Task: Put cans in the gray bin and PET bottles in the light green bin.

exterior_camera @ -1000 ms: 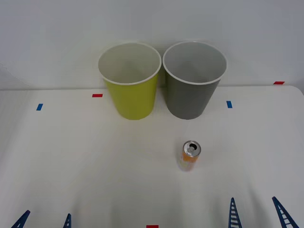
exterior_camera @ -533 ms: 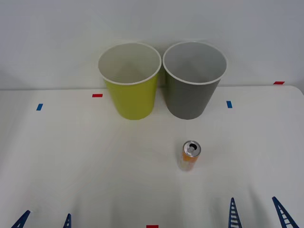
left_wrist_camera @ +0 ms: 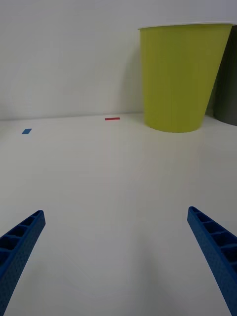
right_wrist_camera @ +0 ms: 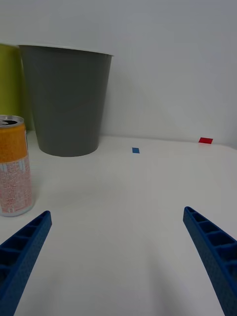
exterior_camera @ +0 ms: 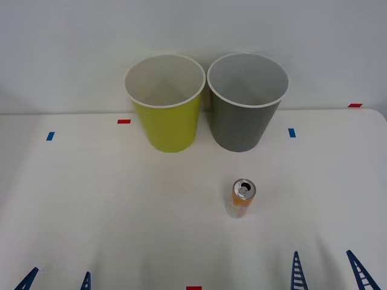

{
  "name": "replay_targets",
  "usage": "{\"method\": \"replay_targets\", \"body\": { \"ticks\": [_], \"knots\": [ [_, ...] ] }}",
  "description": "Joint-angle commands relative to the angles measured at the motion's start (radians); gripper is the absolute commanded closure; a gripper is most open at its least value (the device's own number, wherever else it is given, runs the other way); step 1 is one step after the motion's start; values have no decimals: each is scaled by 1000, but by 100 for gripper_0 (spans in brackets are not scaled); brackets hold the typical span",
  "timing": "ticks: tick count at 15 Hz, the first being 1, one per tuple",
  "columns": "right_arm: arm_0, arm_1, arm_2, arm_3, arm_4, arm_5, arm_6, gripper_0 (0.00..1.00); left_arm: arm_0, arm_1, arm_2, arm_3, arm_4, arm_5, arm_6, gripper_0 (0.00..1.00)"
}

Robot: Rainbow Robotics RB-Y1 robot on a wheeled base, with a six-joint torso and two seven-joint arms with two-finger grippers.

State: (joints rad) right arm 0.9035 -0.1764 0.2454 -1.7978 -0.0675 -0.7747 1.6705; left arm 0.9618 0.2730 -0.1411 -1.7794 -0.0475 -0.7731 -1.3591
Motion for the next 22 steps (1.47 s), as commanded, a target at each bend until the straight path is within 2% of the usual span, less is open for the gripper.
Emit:
{"method": "replay_targets", "body": {
  "ticks": [1, 17, 18, 19, 22],
  "knots": [
    [0, 0, 0, 0, 0, 0, 0, 7, 0, 0, 0, 0, 0, 0, 0, 0],
    [0, 0, 0, 0, 0, 0, 0, 7, 0, 0, 0, 0, 0, 0, 0, 0],
    [5, 12, -3, 38, -3, 18, 0, 7, 0, 0, 0, 0, 0, 0, 0, 0],
    [5, 12, -8, 48, -6, 5, 0, 1, 0, 0, 0, 0, 0, 0, 0, 0],
    [9, -20, 11, 48, -8, -34, -2, 0, 0, 0, 0, 0, 0, 0, 0, 0]
  ]
}}
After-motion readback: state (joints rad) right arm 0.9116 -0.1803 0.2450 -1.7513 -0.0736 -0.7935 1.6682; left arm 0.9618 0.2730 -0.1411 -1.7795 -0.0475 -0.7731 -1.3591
